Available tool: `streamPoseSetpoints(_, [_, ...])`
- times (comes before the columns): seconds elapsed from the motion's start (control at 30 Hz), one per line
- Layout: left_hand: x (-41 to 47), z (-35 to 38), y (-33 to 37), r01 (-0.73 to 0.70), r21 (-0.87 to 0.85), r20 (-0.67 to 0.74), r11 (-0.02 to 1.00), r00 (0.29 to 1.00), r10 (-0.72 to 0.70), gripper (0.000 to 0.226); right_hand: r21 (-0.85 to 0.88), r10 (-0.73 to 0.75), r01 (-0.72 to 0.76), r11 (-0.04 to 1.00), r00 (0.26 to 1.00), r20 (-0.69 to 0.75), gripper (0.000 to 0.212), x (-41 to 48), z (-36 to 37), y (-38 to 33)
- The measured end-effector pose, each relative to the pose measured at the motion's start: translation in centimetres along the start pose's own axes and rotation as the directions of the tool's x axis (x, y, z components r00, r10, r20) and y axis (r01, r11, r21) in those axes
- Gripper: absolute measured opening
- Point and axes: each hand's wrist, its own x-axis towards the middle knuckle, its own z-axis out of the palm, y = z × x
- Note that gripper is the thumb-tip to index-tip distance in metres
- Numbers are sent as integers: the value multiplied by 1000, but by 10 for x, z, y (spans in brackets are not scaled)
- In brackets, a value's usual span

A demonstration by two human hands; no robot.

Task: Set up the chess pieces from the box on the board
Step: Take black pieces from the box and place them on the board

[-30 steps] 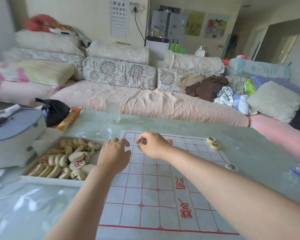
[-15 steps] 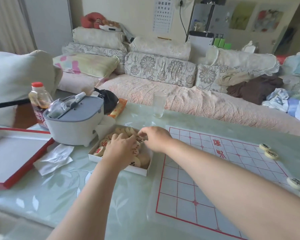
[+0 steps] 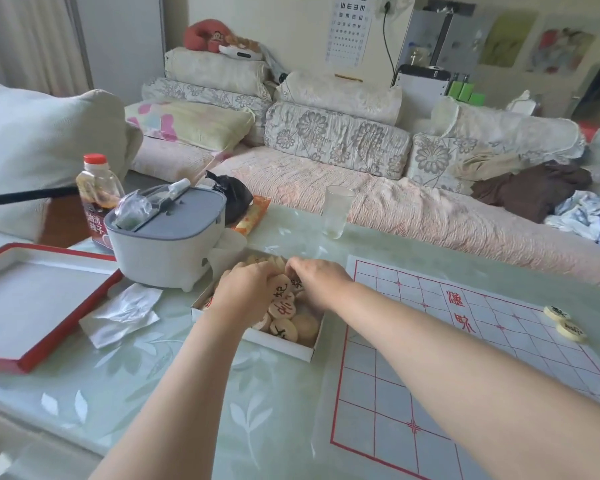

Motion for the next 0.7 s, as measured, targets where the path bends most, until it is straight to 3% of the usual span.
streamPoseSetpoints(0.2, [-1,1,0,-7,-5,-39,1000,999,6,26,-26,-35,35,999,999,-23,32,5,2,4])
streamPoseSetpoints(0.33, [0,2,-7,-15,65,-170,998,985,25,20,36,-4,4,999,1000,8,27,3,5,8])
streamPoseSetpoints(0.7, [6,-13,-10,75,-281,-100,957,989,-106,33,299,-19,69,952,986,-165,38,-15,-25,4])
